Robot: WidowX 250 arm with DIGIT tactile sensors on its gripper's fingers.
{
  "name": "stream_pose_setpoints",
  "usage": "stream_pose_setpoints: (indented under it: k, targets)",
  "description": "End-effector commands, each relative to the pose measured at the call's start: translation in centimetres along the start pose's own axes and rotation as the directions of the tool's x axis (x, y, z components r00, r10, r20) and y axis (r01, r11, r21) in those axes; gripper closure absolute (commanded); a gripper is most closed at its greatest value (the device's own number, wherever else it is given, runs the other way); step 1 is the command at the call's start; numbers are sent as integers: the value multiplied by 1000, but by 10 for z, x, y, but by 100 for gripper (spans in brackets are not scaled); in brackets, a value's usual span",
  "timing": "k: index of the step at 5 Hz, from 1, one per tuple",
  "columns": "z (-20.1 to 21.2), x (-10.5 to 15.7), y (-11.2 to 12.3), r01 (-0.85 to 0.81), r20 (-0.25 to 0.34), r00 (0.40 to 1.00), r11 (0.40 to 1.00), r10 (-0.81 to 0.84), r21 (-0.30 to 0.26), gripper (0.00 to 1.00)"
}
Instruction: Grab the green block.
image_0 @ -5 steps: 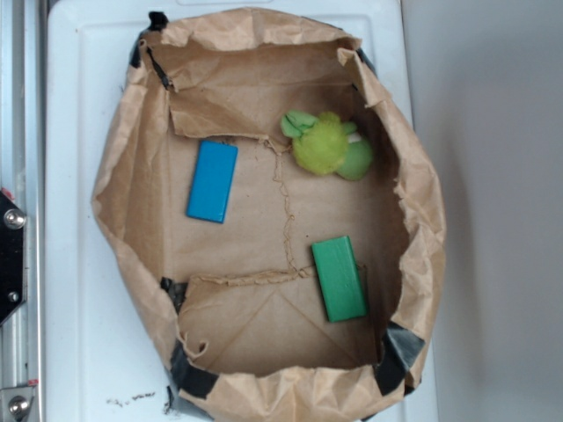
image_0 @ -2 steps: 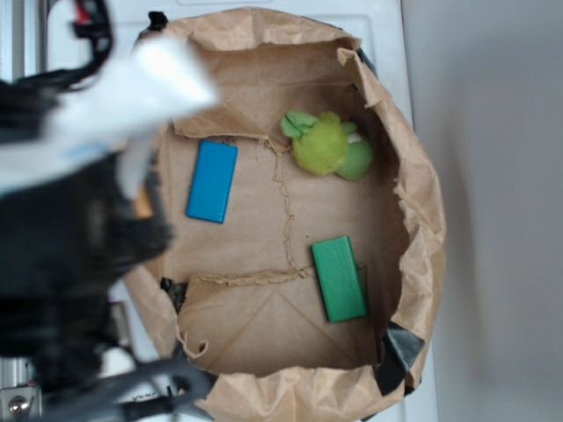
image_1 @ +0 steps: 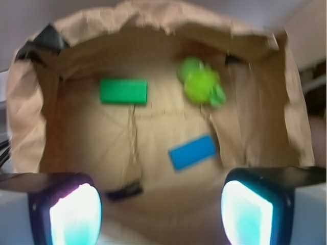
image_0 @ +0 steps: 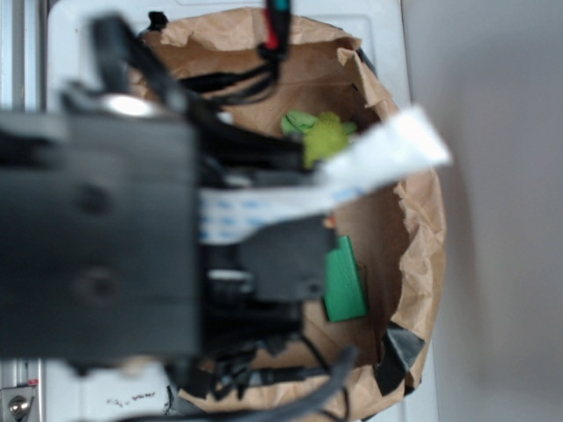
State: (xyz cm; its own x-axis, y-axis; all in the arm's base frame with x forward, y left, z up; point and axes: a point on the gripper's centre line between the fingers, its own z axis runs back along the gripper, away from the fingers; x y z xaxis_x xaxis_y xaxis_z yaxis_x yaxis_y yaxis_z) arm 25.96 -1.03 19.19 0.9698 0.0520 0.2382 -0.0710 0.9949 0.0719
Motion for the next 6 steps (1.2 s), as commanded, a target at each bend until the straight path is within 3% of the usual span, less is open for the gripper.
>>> stream_pose_setpoints:
  k: [1, 3, 4, 6]
  targets:
    - [-48, 12, 21, 66, -2, 998, 996, -66, 56, 0]
    - [-82, 19, 10, 80, 34, 996, 994, -82, 74, 0]
    - [-93, -9, -5, 125, 16, 992, 981, -129, 147, 0]
    - [-93, -9, -5, 125, 16, 992, 981, -129, 147, 0]
